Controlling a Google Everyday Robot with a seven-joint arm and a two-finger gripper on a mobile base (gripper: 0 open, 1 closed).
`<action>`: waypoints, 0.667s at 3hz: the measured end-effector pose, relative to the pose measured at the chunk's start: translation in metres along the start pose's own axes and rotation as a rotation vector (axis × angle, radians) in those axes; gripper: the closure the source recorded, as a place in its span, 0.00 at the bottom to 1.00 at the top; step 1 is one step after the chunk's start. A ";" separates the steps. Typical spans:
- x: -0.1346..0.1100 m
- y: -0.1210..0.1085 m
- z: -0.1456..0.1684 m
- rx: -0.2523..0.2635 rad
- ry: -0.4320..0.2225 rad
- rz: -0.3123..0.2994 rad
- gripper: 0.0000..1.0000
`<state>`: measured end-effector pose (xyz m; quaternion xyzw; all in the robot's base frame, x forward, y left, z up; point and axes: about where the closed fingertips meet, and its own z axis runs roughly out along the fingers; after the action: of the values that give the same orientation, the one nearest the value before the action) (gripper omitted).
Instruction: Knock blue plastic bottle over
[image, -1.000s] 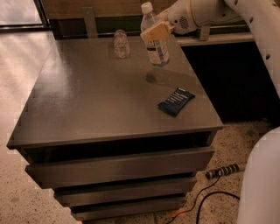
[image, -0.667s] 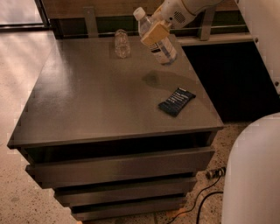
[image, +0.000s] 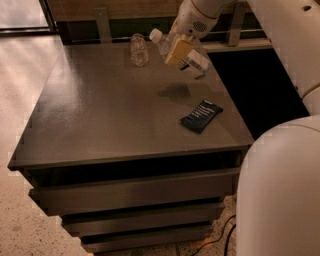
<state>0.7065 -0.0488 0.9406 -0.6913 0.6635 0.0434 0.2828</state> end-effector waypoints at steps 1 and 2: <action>0.007 0.011 0.013 -0.044 -0.011 -0.039 0.65; 0.017 0.022 0.031 -0.089 -0.019 -0.067 0.41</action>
Offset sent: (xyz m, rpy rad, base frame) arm -0.0170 -0.0066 -0.0653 -0.0224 0.0779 0.1497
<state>0.6972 -0.0495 0.8995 -0.7245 0.6348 0.0701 0.2594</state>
